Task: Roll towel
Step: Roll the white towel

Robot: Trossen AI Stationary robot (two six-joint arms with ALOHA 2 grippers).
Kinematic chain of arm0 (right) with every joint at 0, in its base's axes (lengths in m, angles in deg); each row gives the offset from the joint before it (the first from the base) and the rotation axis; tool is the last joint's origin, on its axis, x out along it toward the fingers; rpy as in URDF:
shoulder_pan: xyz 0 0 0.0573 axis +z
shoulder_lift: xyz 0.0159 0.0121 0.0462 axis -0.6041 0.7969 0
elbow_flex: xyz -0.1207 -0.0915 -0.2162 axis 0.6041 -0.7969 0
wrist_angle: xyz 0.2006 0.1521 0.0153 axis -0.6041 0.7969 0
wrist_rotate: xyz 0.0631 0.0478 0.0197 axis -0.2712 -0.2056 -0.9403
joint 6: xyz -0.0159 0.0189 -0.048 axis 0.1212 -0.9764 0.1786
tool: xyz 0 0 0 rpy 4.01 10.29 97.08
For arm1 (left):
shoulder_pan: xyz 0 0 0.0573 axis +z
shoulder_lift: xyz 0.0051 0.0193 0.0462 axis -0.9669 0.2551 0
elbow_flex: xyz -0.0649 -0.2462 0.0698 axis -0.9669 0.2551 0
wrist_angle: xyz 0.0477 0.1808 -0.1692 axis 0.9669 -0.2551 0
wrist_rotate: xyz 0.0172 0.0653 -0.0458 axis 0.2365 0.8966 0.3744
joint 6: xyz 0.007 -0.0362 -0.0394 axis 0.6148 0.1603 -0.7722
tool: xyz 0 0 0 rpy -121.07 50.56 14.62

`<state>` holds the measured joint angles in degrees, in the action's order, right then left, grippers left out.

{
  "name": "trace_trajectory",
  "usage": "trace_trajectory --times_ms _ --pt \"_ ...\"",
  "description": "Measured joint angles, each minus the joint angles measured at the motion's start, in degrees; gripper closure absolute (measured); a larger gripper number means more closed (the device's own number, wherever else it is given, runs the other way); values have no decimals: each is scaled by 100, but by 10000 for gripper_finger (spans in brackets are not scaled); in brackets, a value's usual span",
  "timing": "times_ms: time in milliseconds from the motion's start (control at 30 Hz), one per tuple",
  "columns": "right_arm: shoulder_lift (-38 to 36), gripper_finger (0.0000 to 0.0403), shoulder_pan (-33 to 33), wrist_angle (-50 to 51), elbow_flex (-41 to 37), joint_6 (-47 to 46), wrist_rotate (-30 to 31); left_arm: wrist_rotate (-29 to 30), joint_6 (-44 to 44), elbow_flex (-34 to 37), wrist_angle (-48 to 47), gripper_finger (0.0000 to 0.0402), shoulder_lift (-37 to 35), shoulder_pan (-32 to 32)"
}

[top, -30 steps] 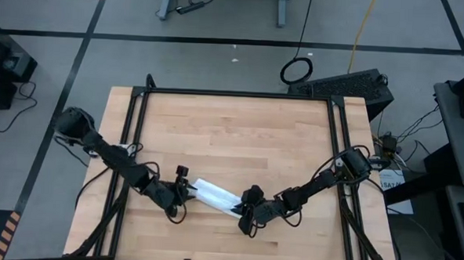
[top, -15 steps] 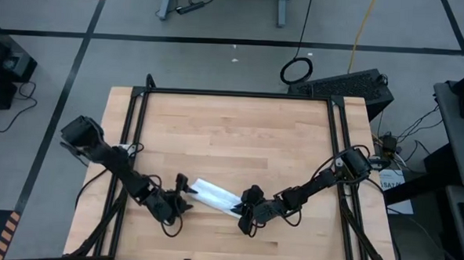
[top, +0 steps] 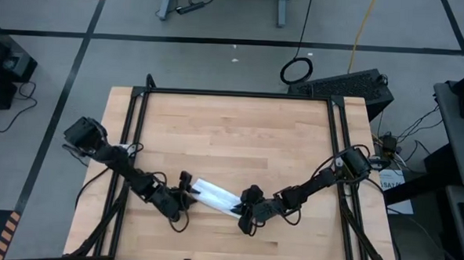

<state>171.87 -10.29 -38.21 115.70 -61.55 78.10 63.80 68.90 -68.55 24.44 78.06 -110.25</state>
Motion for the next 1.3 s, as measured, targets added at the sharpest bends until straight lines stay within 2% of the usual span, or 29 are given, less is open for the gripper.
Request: trace_trajectory --times_ms 233,267,433,600,767,967,1167,1300 --pt "1 393 2 -73 0 393 -65 -1013 20 -40 -143 374 -266 538" --pt "-20 389 2 -70 0 467 -65 -1142 8 -33 -192 385 -355 583" --pt "-289 341 93 145 -18 1203 208 -1748 -488 -32 -561 377 -942 889" --pt "-801 269 384 727 -24 2130 805 -2922 -1088 -22 -631 385 -1254 1307" --pt "-932 219 890 640 -22 2765 1524 -3860 -1621 -22 -621 387 -1262 1711" --pt "-417 202 1415 -212 -11 3178 2399 -4651 -2099 -28 -571 388 -1215 2061" --pt "239 202 1486 -1331 172 3564 3274 -5450 -2282 -35 -370 389 -967 2263" --pt "425 215 1307 -1428 461 3589 3085 -5639 -2451 -37 -343 389 -780 2343"
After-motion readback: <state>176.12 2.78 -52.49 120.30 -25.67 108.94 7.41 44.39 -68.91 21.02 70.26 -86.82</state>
